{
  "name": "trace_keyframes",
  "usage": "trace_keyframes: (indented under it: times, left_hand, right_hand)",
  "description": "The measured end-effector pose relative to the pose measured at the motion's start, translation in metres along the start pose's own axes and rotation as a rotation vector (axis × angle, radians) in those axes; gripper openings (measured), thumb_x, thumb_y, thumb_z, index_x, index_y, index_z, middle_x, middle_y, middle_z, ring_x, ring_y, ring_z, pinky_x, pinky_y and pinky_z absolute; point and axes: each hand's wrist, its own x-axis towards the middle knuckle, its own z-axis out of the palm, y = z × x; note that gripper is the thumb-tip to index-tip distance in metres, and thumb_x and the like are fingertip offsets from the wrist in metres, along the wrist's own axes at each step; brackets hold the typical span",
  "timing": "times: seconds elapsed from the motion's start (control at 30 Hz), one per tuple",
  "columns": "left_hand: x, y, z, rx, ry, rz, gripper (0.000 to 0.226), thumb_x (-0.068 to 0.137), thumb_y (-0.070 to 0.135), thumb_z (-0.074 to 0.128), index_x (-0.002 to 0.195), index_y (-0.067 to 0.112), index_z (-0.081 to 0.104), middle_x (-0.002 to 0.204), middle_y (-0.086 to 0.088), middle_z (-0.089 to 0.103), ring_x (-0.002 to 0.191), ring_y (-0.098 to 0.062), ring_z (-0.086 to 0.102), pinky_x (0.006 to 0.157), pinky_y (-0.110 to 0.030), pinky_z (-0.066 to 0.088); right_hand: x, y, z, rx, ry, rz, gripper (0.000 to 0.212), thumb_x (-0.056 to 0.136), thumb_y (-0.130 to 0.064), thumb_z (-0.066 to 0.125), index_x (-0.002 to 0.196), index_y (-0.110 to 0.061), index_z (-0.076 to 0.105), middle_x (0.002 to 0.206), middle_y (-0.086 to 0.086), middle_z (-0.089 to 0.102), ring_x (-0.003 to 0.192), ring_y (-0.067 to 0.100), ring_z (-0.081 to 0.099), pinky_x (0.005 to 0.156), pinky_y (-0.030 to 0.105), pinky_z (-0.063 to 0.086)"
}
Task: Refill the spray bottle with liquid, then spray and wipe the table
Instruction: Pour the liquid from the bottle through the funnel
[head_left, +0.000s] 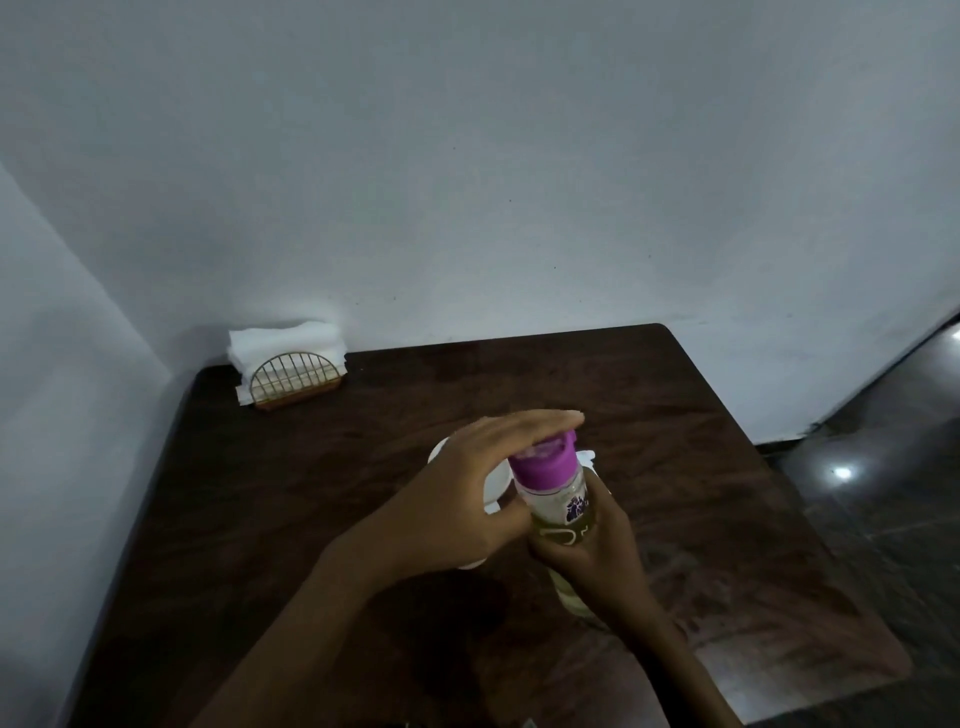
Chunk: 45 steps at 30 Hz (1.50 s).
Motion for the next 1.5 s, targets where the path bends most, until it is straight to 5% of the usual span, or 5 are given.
trace_keyframes:
  times: [0.53,0.73,0.87,1.03,1.5]
  left_hand:
    - [0.002,-0.014,-0.007,0.258,0.153,-0.083,0.044,0.079,0.062,0.039,0.12,0.049,0.047,0.113,0.023,0.055,0.105,0.004,0.047,0.092,-0.028,0.035]
    - [0.01,-0.007,-0.005,0.097,0.086,-0.06,0.059,0.079,0.049,0.058,0.128,0.057,0.026,0.133,0.037,0.027,0.128,0.01,0.03,0.101,-0.012,0.035]
    - [0.016,-0.004,0.001,0.025,0.069,-0.043,0.048,0.079,0.038,0.061,0.123,0.042,0.044,0.12,0.029,0.047,0.117,0.005,0.044,0.087,-0.006,0.043]
    - [0.017,-0.006,0.004,0.165,0.111,-0.135,0.057,0.071,0.059,0.054,0.122,0.036,0.052,0.107,0.02,0.044,0.103,0.0,0.048,0.073,-0.008,0.045]
    - [0.013,-0.007,0.004,0.083,0.354,-0.301,0.057,0.055,0.066,0.057,0.092,0.024,0.064,0.085,0.014,0.052,0.08,-0.004,0.054,0.062,-0.009,0.043]
  right_hand:
    - [0.004,-0.002,-0.008,-0.078,0.025,-0.023,0.055,0.063,0.011,0.077,0.1,-0.022,0.053,0.094,0.001,0.066,0.081,0.004,0.067,0.064,0.013,0.051]
    - [0.004,0.001,-0.006,-0.074,0.021,-0.008,0.059,0.056,-0.025,0.081,0.109,-0.02,0.055,0.099,0.003,0.069,0.089,0.013,0.068,0.07,0.02,0.054]
    - [0.004,0.005,-0.007,-0.079,0.017,-0.009,0.055,0.063,0.005,0.079,0.108,-0.017,0.055,0.096,0.005,0.069,0.086,0.014,0.069,0.068,0.02,0.054]
    - [0.003,0.008,-0.005,-0.112,0.026,-0.016,0.057,0.055,-0.031,0.079,0.107,-0.027,0.055,0.096,0.002,0.07,0.088,0.015,0.069,0.071,0.026,0.057]
    - [0.008,0.01,0.002,-0.335,-0.004,-0.074,0.052,0.056,-0.044,0.075,0.103,-0.029,0.059,0.09,-0.009,0.069,0.081,0.009,0.067,0.067,0.041,0.057]
